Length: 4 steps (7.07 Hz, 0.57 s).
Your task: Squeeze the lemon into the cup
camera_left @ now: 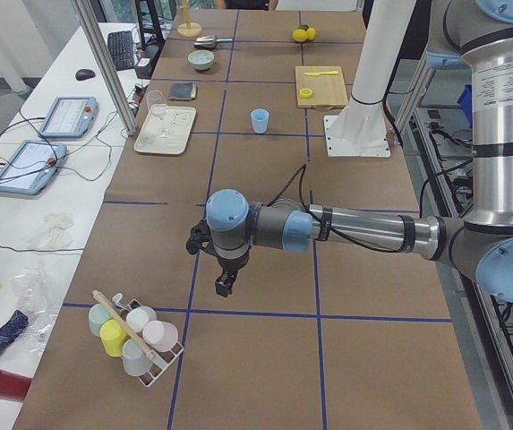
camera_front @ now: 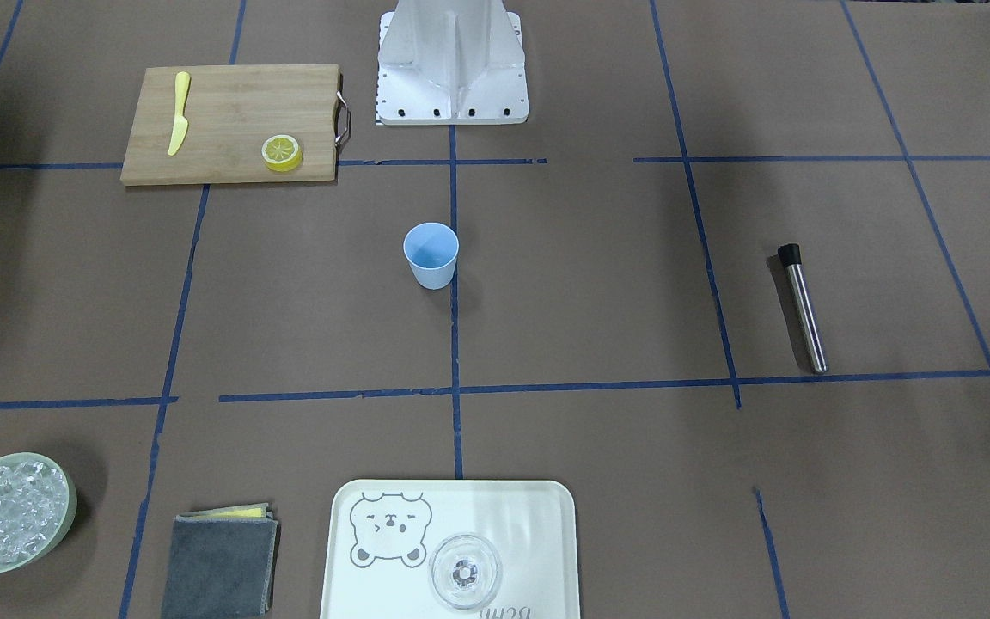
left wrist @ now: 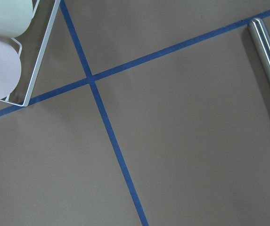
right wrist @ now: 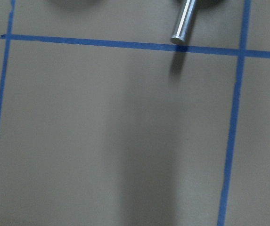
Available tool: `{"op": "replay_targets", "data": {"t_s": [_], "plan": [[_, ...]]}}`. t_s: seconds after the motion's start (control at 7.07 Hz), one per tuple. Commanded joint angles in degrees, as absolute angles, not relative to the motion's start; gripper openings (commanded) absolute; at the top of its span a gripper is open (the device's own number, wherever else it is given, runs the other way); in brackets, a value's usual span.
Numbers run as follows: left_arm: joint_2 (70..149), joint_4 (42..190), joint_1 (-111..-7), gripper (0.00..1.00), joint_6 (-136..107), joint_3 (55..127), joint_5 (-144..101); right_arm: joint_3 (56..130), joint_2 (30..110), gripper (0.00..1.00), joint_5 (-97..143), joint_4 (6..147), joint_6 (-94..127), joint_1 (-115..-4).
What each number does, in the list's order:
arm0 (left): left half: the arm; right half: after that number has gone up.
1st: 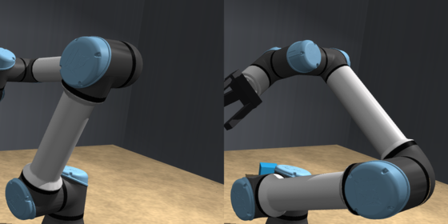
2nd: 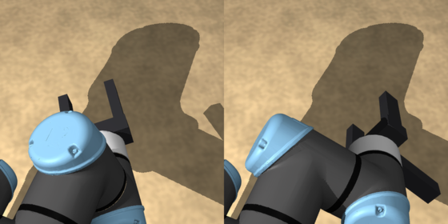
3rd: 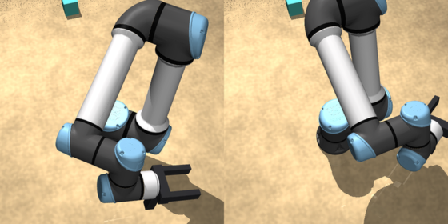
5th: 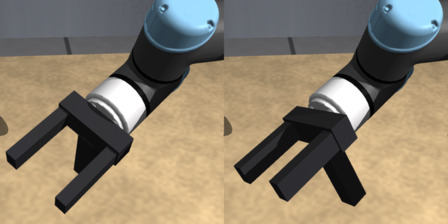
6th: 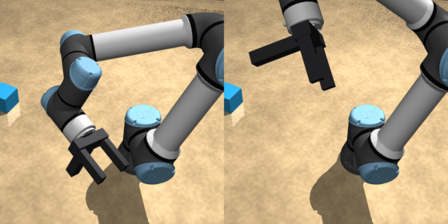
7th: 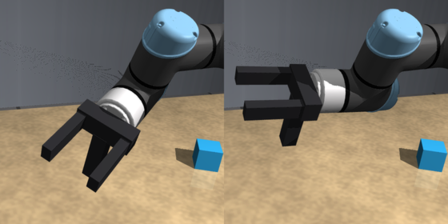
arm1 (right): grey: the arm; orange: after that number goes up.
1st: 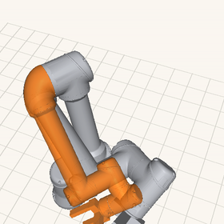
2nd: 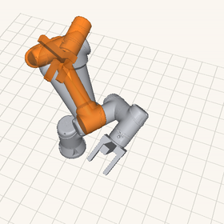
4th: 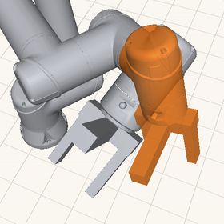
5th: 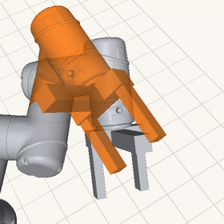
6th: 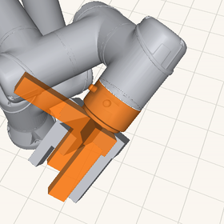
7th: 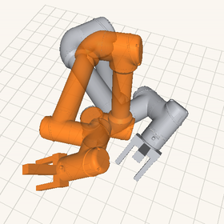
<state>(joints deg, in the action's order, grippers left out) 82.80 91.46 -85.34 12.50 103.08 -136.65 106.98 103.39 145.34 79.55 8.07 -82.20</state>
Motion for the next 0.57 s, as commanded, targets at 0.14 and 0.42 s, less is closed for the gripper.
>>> {"op": "replay_targets", "data": {"t_s": [0.14, 0.42], "plan": [[83.05, 91.49, -85.34, 1.00, 12.48, 103.45, -136.58, 108.27, 103.27, 1.00, 136.83, 52.66, 52.47, -62.22], [83.76, 92.37, -85.34, 1.00, 12.57, 103.19, -136.23, 114.32, 103.36, 1.00, 123.47, 50.71, 68.07, -43.94]]}}
